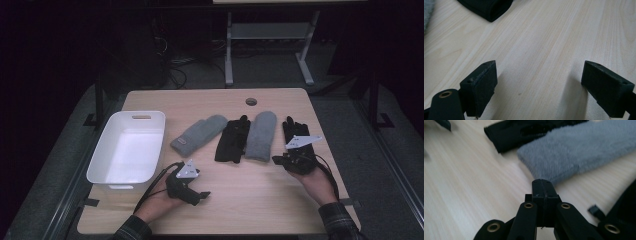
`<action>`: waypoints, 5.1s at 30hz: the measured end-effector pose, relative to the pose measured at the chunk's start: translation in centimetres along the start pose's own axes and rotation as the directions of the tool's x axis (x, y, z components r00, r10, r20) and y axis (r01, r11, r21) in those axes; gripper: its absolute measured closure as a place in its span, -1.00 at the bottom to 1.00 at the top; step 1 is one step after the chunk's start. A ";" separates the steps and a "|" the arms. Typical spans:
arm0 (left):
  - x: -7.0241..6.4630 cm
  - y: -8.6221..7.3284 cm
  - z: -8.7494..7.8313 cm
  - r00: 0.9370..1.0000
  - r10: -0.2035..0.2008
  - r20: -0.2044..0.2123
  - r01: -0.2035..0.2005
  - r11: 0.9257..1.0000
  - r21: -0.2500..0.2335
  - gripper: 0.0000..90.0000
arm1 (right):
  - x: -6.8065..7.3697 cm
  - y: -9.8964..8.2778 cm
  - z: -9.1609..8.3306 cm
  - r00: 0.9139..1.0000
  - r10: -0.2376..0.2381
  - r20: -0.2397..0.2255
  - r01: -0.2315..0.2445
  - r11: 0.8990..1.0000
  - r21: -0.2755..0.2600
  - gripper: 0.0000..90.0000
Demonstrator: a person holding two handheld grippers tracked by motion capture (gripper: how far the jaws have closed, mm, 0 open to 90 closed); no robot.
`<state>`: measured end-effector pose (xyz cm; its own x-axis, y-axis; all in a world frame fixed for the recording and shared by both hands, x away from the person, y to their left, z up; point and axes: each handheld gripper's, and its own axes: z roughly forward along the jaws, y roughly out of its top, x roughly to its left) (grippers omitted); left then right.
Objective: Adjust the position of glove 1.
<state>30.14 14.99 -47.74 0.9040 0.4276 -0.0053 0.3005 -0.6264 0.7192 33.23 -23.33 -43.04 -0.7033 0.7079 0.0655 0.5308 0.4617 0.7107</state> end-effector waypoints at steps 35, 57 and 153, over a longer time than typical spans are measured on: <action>0.0 0.0 0.1 1.000 -0.008 -0.003 0.008 1.000 -0.005 -0.72 | -2.6 3.1 6.2 1.000 0.024 0.010 -0.024 0.998 0.063 1.00; 0.0 0.0 0.1 1.000 -0.010 -0.004 0.009 1.000 -0.009 -0.72 | -0.4 1.4 4.2 1.000 -0.003 -0.029 0.006 0.996 0.093 1.00; 0.1 0.2 0.2 1.000 -0.007 -0.004 0.007 1.000 0.003 -0.72 | -5.5 -1.2 2.3 0.996 0.080 0.048 -0.083 0.995 0.063 1.00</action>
<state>30.34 14.79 -47.71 0.9008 0.4342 -0.0074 0.3075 -0.6258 0.7168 37.52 -26.54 -45.90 -0.6352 0.7673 0.0880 0.6157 0.4343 0.6575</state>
